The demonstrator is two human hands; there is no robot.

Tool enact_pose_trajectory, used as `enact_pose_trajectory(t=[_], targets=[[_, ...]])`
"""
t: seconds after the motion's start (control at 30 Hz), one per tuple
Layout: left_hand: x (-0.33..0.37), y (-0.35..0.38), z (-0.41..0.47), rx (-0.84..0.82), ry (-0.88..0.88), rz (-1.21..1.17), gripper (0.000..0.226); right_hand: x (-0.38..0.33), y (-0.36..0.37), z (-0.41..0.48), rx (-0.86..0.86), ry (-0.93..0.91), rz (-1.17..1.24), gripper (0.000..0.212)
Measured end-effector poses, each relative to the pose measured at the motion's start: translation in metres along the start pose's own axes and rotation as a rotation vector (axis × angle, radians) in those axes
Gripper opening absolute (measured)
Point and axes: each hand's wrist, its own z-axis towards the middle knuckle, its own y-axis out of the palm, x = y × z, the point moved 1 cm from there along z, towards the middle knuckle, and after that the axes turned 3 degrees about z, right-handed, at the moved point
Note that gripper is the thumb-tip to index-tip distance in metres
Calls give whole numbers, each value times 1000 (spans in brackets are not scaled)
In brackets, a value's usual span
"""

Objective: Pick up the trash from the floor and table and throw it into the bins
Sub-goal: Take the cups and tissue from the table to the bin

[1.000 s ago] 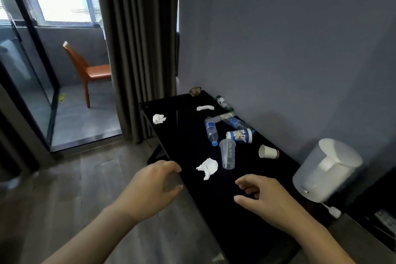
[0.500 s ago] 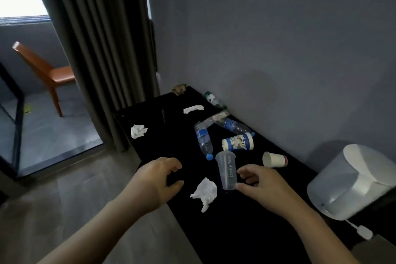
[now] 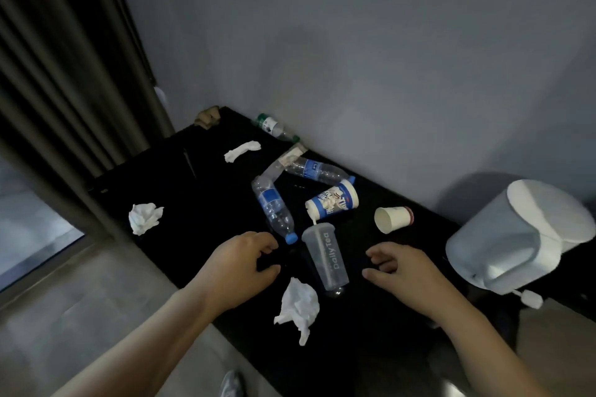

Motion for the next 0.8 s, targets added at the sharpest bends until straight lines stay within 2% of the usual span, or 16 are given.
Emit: enact_pose_trajectory(t=[0.23,0.47,0.63,0.7,0.8], targets=[[-52,-6,54,-139,107,-9,39,-16,39,37,61,165,0,42],[-100,5,87,-308,164,-38,38,-18,84,67,106,310,-57,39],[-116,19,97,-371,170,-52,37,-12,102,99,88,386,-135,38],[-125,24,97,-391,143,-63,37,-7,110,114,68,423,-165,45],[-139,31,95,-401,103,-80,36,-1,124,132,82,481,-198,78]])
